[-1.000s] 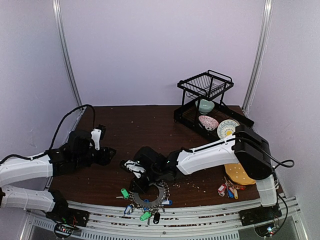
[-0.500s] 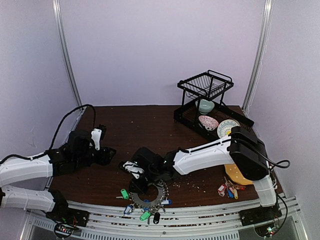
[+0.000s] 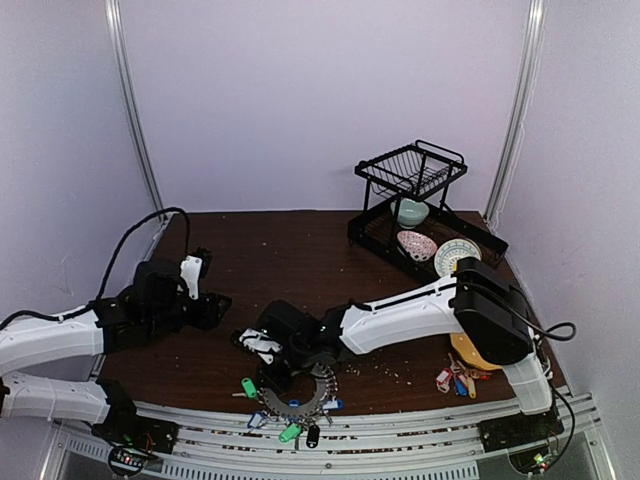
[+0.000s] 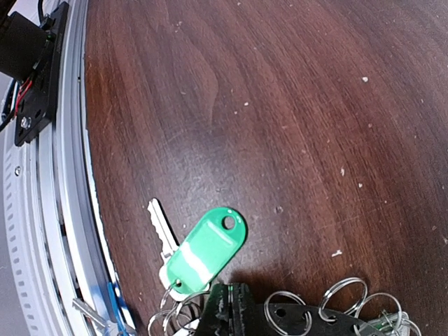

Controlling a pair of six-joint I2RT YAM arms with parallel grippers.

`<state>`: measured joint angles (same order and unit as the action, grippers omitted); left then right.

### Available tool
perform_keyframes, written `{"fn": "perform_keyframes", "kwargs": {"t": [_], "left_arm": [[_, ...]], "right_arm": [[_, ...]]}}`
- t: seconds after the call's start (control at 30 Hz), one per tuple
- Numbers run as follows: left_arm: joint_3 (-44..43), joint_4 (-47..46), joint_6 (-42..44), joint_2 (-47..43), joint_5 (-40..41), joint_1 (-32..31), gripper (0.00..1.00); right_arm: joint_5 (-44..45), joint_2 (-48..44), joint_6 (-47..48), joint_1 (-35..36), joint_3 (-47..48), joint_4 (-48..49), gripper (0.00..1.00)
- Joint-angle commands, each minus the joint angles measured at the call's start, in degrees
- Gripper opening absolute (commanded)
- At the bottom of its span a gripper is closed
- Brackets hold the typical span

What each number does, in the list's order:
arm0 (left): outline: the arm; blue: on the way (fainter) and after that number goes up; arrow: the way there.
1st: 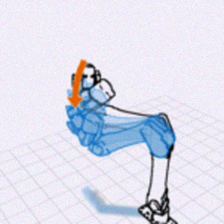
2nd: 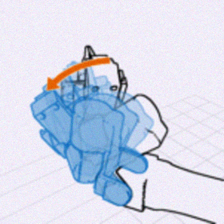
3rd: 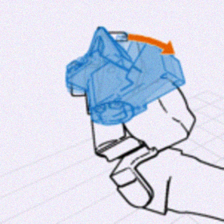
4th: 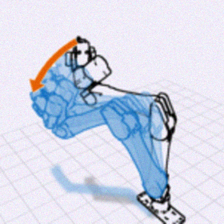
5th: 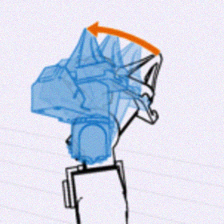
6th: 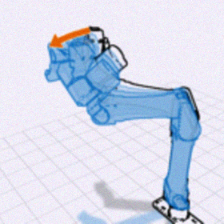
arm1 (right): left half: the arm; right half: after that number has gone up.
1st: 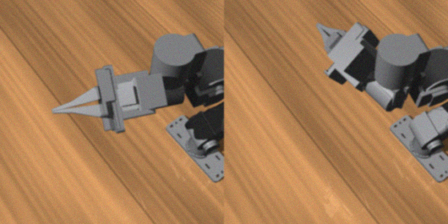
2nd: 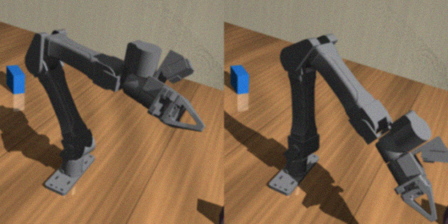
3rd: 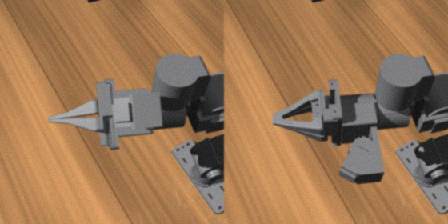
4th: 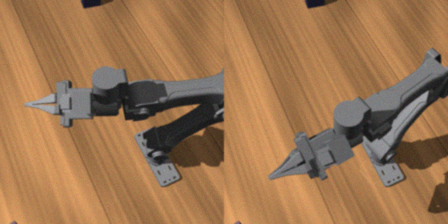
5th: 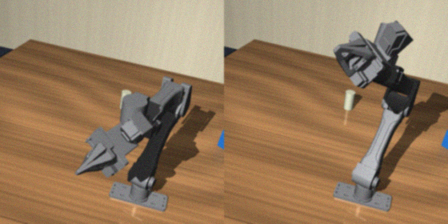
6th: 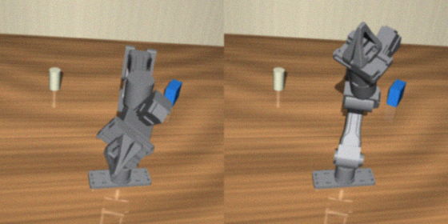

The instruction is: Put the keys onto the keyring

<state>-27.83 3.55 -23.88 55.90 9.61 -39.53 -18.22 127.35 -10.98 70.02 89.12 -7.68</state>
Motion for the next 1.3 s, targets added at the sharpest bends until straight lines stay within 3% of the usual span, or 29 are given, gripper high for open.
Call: {"fn": "perform_keyframes", "kwargs": {"t": [0.0,0.2,0.3,0.5,0.8,0.97,1.1,1.27], "left_arm": [[-0.47,-2.20,1.58,-1.60,-0.07,0.19,0.48],[0.11,-9.12,8.38,-7.73,-11.12,0.17,0.42],[1.45,-15.69,10.73,-10.80,-20.12,0.04,0.31],[-0.56,-24.06,20.08,-13.47,-34.27,-3.81,0.25],[-5.70,-27.57,31.88,-11.89,-38.85,-11.72,0.25],[-5.41,-26.49,34.09,-11.43,-39.01,-12.87,0.26],[-5.17,-24.21,35.87,-10.77,-35.92,-12.89,0.34],[-5.80,-21.98,36.60,-7.75,-40.21,-12.90,0.36]], "right_arm": [[0.47,-5.20,3.03,-0.54,2.39,-4.26,0.00],[1.11,-21.54,7.27,-2.16,-4.57,5.86,0.00],[0.93,-29.81,9.85,-2.53,-11.84,14.79,0.00],[-3.42,-41.09,11.54,-3.85,-25.20,36.40,0.00],[-7.01,-44.51,11.05,-4.62,-29.09,48.42,0.00],[-7.43,-44.75,9.69,-4.63,-28.61,48.03,0.00],[-9.52,-45.24,10.12,-4.66,-28.39,46.61,0.00],[-10.05,-45.03,10.98,-4.70,-28.02,47.22,0.00]]}}
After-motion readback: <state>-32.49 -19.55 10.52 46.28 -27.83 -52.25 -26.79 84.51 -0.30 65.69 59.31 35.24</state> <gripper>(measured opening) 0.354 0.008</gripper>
